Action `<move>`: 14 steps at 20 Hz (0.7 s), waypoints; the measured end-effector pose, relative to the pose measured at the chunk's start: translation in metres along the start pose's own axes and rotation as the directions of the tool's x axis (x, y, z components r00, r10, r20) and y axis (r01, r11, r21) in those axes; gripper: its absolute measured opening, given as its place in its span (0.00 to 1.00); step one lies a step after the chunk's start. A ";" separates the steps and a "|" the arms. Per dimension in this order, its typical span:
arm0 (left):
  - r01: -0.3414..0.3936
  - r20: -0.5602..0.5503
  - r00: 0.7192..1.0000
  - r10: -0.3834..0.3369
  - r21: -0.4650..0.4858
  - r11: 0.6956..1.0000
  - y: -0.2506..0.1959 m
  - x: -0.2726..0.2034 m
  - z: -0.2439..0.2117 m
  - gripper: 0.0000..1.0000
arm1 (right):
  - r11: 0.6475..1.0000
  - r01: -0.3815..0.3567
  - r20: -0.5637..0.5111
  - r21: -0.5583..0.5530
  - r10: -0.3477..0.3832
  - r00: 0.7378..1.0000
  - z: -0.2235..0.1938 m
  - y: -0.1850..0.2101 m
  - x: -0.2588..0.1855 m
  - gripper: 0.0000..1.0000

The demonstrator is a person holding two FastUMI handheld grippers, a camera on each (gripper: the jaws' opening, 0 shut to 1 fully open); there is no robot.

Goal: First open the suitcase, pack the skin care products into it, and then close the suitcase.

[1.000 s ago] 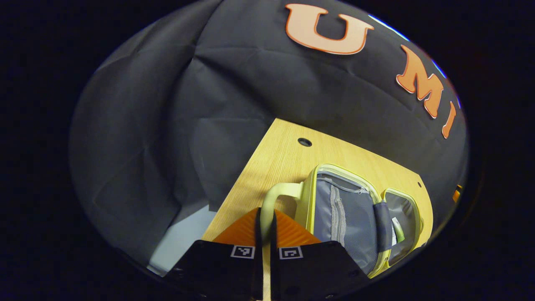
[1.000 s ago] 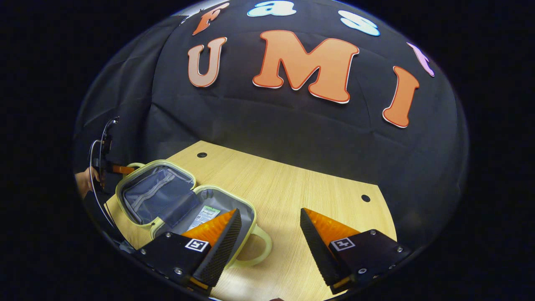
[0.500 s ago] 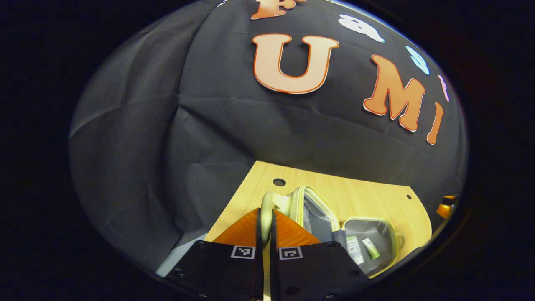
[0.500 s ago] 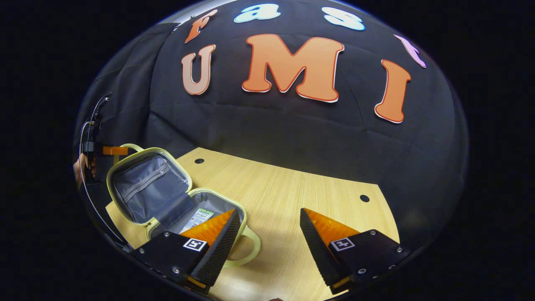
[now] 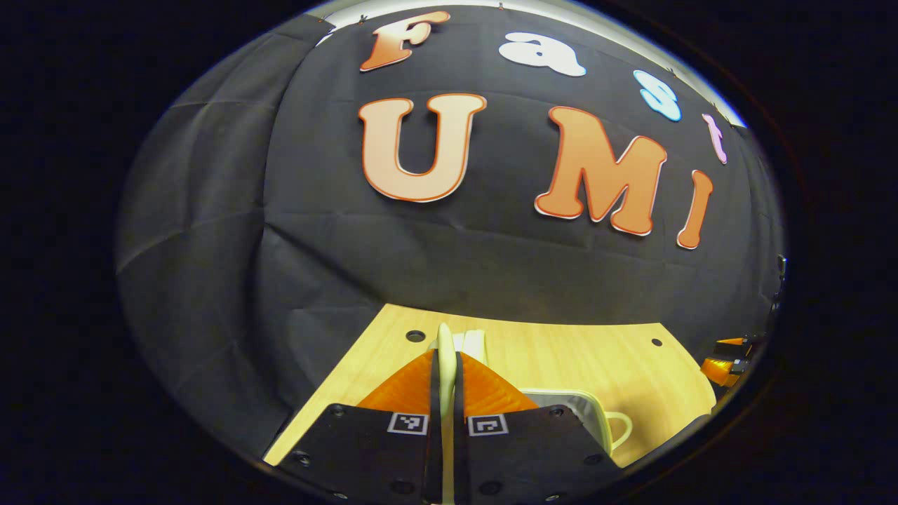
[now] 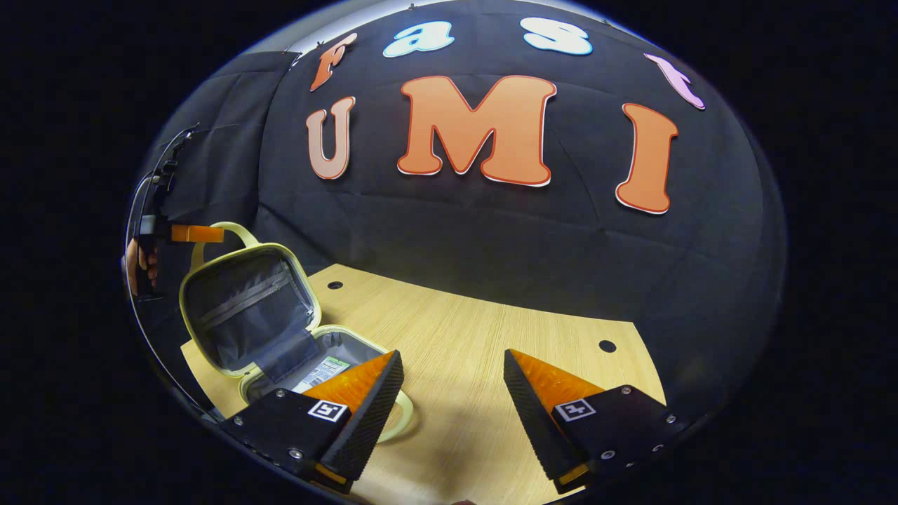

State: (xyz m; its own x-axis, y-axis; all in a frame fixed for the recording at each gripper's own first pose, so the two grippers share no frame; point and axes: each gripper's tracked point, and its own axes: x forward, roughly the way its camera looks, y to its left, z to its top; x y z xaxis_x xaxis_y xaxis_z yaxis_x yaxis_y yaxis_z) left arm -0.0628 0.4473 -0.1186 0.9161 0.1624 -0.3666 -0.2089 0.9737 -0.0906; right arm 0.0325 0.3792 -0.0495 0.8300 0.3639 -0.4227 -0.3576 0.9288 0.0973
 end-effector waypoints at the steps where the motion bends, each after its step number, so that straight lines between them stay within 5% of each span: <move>1: 0.010 0.003 1.000 -0.010 -0.011 1.000 -0.016 -0.004 0.002 0.06 | 1.000 -0.004 0.001 0.000 0.004 1.000 -0.002 -0.005 -0.001 0.92; 14: 0.245 -0.062 0.967 -0.246 -0.023 0.969 -0.225 -0.016 -0.055 0.06 | 0.996 -0.015 -0.012 0.086 0.017 1.000 -0.034 -0.075 -0.014 0.92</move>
State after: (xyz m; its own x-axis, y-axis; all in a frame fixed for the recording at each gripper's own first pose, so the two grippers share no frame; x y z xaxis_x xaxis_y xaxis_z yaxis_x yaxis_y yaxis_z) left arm -0.0494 0.2167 -0.1428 0.9164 -0.0925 -0.3893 0.0145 0.9800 -0.1987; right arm 0.0333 0.3020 -0.0814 0.8190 0.3783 -0.4315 -0.3321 0.9257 0.1813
